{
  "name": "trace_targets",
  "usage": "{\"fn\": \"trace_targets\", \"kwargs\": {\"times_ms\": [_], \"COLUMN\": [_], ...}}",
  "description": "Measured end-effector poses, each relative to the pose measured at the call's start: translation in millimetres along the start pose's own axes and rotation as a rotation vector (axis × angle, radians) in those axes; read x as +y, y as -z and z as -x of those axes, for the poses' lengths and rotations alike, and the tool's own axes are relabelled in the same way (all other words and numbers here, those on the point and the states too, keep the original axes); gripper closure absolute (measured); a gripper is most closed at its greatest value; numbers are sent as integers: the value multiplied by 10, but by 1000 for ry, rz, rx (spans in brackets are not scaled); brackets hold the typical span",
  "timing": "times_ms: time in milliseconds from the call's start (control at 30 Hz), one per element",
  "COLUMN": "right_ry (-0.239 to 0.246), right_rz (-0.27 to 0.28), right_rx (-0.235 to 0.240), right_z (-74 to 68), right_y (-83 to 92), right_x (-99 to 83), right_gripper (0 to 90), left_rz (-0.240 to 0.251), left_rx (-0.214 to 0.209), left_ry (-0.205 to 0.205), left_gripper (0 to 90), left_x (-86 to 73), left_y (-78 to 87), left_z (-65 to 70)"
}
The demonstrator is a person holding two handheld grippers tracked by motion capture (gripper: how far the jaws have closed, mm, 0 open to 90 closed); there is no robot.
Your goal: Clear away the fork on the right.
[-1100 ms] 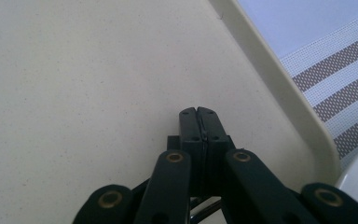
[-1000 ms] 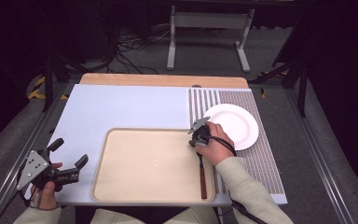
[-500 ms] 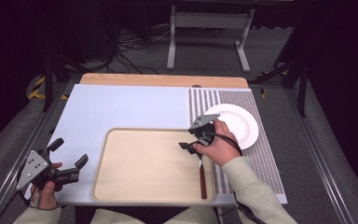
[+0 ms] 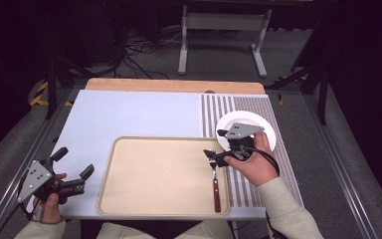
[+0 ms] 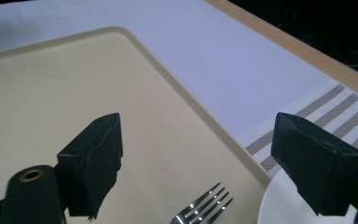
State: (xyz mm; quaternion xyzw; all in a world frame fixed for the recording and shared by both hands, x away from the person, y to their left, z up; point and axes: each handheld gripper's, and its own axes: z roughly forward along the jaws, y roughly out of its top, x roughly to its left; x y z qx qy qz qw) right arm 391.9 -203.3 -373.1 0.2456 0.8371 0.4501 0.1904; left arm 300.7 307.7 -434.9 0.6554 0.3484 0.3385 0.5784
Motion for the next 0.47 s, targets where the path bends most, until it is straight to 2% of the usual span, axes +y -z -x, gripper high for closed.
{"fn": "trace_targets", "kwargs": {"times_ms": [133,167,233,267,367,467], "right_ry": [-15,-15,-15,-15,-50,-69], "right_rz": [63,63,111,111,159,224], "right_rx": [-12,-12,-20,-20,-27,-38], "right_z": [-6,-6,-38,-38,-99,-119], "right_y": [170,170,296,296,436,553], "right_x": [-98,-98,-216,-216,-420,-638], "right_gripper": [162,162,136,136,140,141], "left_rz": [0,1,2,6,26,33], "left_rx": [0,0,0,1,18,16], "left_ry": [1,2,1,2,2,16], "left_gripper": [6,6,6,6,7,6], "left_x": [-1,-2,-1,-2,4,6], "left_y": [0,0,2,1,23,38], "left_z": [-3,-2,-1,2,2,-13]}}
